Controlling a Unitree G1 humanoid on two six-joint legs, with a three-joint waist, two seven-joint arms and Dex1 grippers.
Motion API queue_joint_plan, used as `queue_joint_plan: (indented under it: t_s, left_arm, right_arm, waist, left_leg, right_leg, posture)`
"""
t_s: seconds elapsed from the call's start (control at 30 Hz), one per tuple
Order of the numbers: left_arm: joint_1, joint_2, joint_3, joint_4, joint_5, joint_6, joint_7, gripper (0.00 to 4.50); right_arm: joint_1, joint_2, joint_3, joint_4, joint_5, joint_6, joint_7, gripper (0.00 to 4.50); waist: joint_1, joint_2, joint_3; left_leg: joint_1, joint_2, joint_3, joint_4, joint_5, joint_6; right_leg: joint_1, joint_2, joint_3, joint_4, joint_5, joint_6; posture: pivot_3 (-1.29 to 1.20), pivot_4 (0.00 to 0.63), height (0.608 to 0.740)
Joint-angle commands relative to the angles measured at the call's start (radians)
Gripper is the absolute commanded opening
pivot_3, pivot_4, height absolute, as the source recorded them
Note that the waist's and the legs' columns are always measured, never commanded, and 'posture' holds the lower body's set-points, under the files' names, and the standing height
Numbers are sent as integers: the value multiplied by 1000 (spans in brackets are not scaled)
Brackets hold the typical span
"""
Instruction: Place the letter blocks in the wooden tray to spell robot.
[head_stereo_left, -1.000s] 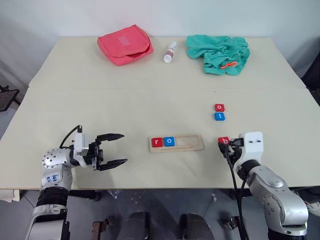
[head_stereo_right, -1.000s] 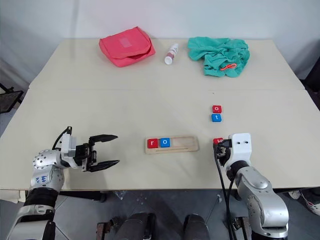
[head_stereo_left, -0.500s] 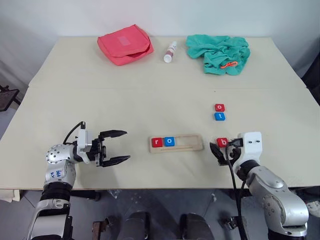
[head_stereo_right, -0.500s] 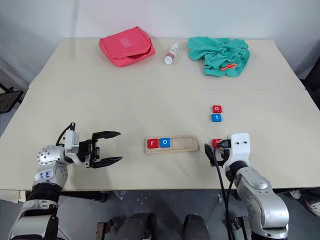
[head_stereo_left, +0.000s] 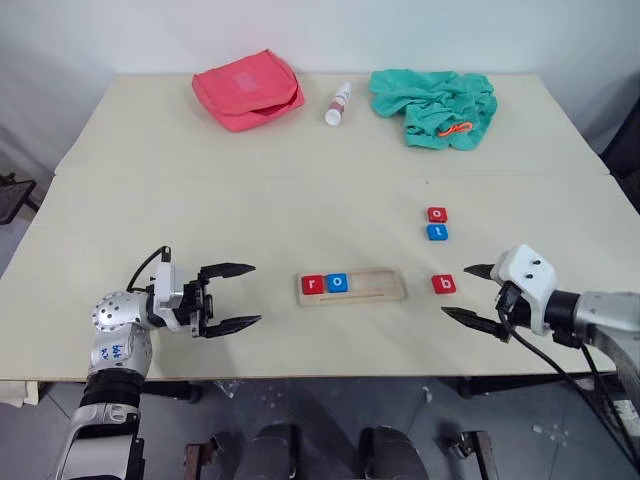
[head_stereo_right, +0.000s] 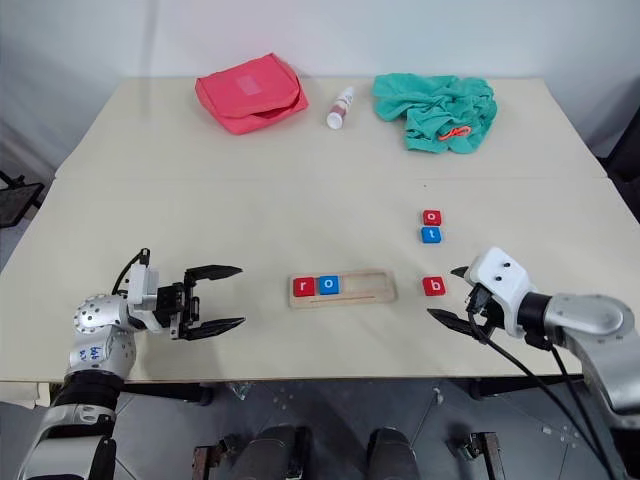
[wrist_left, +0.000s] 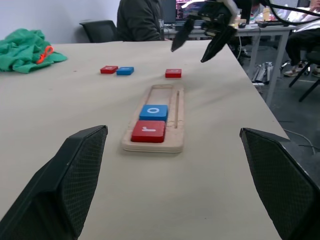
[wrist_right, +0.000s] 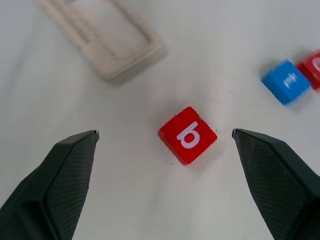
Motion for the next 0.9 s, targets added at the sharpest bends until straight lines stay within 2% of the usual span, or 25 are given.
queue_joint_plan:
  t_s: [0.03,0.27,0.53,0.63,0.87,0.9]
  left_arm:
    - [37,-4,6,-65,-29,-8,-47,4500]
    - [120,-6,20,-170,-40,8,-6,4500]
    - [197,-4,36,-263,-45,26,42,4500]
    - [213,-4,35,-286,-43,31,57,4500]
    - [205,-5,34,-285,-43,36,64,4500]
    - [203,-5,33,-283,-42,35,64,4500]
  right_arm:
    - [-162,-27,112,212,-96,-173,168,4468]
    - [-403,40,250,521,-209,-347,318,4468]
    - [-484,91,308,654,-267,-409,399,4468]
    - [-498,100,317,686,-290,-412,406,3866]
    - [-495,112,300,672,-296,-398,393,1580]
    - [-494,112,298,670,-295,-396,391,1460]
  waist:
    - [-2,0,0]
    - [-1,0,0]
    - [-1,0,0]
    - [-1,0,0]
    - [-1,-1,0]
    - [-1,-1,0]
  left_leg:
    - [0,0,0,0,0,0]
    - [-1,1,-1,0,0,0]
    - [-1,1,-2,1,0,0]
    - [-1,1,-2,1,0,0]
    - [0,1,-1,4,0,0]
    - [0,1,-1,4,0,0]
  right_leg:
    - [0,0,0,0,0,0]
    - [0,0,-2,0,0,0]
    - [0,0,-2,0,0,0]
    - [0,0,-2,0,0,0]
    - [2,0,-2,0,0,0]
    - [2,0,-2,0,0,0]
  posture:
    - [0,150,740]
    - [0,150,740]
    - [0,150,740]
    - [0,150,740]
    - [0,150,740]
    - [0,150,740]
